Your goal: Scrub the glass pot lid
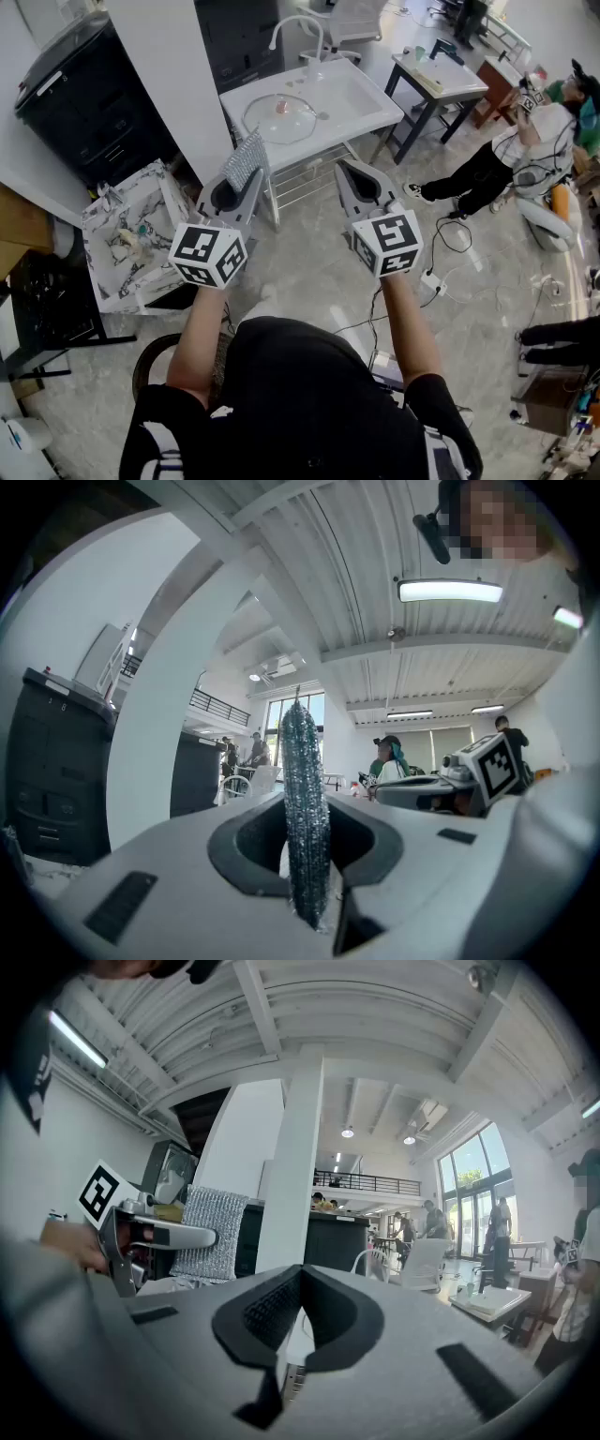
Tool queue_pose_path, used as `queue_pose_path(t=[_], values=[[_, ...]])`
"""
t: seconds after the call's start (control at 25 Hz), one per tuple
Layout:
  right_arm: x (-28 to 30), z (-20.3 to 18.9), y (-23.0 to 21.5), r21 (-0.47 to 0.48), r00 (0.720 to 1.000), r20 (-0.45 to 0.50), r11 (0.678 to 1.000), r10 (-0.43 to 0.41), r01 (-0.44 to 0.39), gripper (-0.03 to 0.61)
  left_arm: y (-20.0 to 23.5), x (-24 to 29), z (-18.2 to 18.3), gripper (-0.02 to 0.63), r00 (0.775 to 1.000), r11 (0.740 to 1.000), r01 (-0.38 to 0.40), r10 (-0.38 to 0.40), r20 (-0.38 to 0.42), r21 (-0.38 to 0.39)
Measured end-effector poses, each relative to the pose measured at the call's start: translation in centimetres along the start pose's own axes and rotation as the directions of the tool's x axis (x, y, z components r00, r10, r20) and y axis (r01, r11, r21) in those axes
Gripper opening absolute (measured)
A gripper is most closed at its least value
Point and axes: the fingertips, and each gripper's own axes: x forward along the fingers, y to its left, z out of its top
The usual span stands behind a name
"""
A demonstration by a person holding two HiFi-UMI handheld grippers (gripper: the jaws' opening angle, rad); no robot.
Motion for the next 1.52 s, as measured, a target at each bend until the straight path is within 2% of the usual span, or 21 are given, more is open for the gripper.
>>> queue_pose_path(t=[0.2,0.92,1.52], values=[[-0.9,0.1,-0.2,0.049,0.999,0.037,0.999,0.001,-0.003,-0.003,-0.7,-0.6,0.1,0.071,1.000,1.000,-0.002,0.002,0.003,0.002],[1.4,-1.1,-1.2,0.042,1.000,0.014,0.999,0.010,-0.010,-0.002,0.9,1.6,-0.5,0.071,1.000,1.000,-0.005,0.005,0.002,-0.013],[13.0,-3.2,-5.9,0.049,0.999,-0.047,0.999,-0.001,0.003,-0.002,9.8,11.1,-2.5,0.071,0.999,0.998,0.007,-0.009,-0.034,-0.061]])
